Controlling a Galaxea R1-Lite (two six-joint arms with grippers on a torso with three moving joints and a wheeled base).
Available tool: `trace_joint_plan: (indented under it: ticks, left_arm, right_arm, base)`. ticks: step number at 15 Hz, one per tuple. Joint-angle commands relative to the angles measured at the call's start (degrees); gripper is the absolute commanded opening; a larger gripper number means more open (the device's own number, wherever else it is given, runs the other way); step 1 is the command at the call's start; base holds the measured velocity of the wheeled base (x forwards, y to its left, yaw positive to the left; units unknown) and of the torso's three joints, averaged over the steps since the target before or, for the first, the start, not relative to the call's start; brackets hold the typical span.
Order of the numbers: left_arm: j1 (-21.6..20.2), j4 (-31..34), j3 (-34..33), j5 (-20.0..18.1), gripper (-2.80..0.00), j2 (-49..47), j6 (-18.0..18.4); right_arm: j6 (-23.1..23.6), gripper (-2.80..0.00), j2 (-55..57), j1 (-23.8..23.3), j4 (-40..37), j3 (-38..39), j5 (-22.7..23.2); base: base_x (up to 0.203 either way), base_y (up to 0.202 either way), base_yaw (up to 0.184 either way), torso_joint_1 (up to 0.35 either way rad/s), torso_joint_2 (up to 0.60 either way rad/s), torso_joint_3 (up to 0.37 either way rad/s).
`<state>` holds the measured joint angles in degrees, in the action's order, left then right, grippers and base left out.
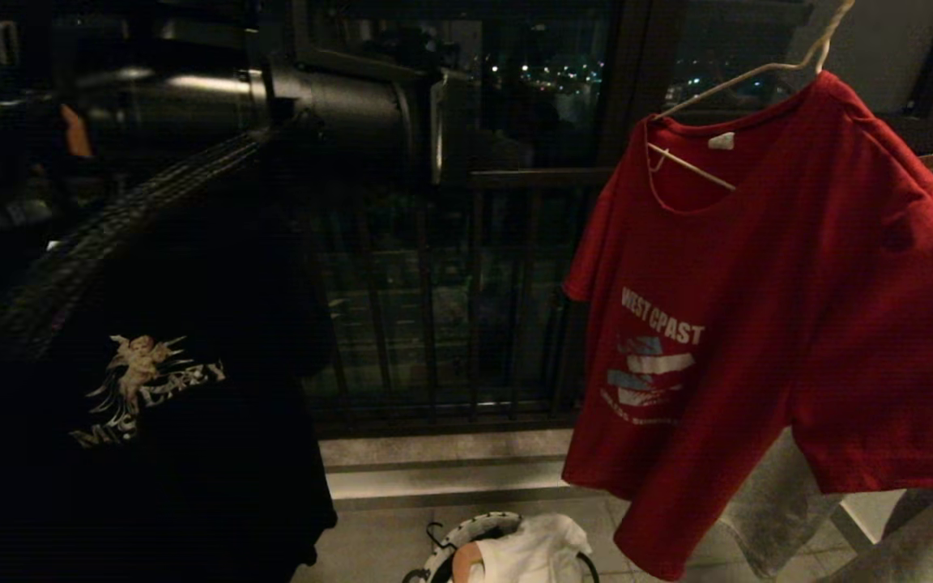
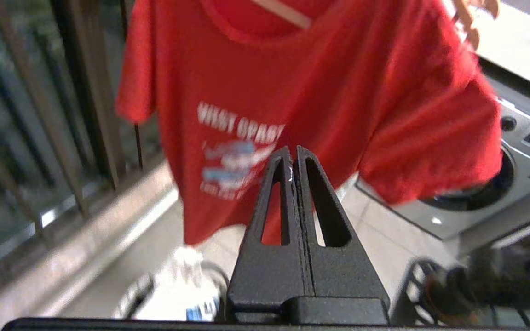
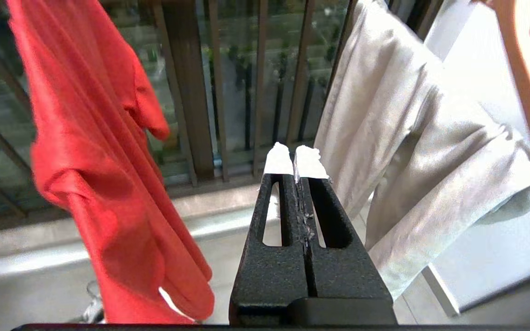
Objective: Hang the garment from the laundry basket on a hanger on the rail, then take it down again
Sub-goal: Take the clothes off the clothes rack
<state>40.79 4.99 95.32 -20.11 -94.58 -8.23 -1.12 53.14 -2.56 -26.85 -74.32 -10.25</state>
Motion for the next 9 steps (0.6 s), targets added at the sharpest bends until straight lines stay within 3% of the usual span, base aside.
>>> trace_joint_plan:
  ticks: [1,6,9]
  left_arm:
    - [1.3,0.0,6.3,-0.1,-2.80,-7.2,0.5]
    - [6.1,0.0,15.6,0.4,-2.80,-14.8,3.9]
    - [7.0,0.1,15.5,2.2,-2.80,-15.5,4.5]
  right_arm:
    - [0.1,-2.80,0.9,0.0,1.4,0.0,0.0]
    - [0.4,-2.80,0.9,0.0,1.4,-1.6,0.8]
    - [1.7,-2.80,0.1,0.0,1.4,-1.1,1.6]
  base:
    - [0.000,0.000,0.000,0.000,0.00,0.000]
    - [0.000,0.000,0.000,0.000,0.00,0.000]
    - [0.000,0.000,0.000,0.000,0.00,0.000]
